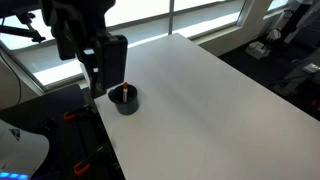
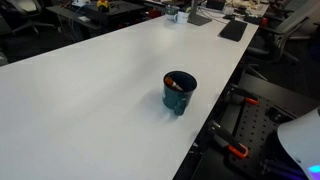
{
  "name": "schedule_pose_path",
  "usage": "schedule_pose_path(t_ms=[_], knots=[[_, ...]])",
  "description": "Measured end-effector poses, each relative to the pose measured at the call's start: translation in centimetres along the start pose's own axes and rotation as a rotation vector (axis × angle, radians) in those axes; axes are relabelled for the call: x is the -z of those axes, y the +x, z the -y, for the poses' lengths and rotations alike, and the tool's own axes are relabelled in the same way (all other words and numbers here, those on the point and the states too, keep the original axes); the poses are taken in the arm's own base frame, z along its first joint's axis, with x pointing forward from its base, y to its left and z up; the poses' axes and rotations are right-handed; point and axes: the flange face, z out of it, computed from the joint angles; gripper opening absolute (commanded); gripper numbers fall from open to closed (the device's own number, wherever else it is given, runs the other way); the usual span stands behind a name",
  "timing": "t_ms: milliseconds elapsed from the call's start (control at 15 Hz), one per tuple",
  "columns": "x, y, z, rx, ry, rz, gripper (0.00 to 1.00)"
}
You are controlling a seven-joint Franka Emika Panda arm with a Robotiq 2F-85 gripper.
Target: Take the red marker out of the green mug.
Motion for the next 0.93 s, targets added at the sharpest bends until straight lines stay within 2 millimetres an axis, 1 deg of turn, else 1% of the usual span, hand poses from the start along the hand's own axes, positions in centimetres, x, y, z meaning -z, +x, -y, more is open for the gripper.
schedule_pose_path(t_ms=[267, 467, 600, 800, 933], knots=[[0.0, 0.2, 0.2, 0.005, -0.005, 0.004, 1.0], [-0.3, 1.5, 1.1, 0.047, -0.052, 0.052, 1.0], [-0.4, 3.1, 2.0, 0.081, -0.091, 0.096, 1.0], [-0.7, 6.3, 3.2, 0.133, -0.152, 0.169, 1.0], [-1.0, 8.6, 3.9, 0.203, -0.182, 0.214, 1.0]])
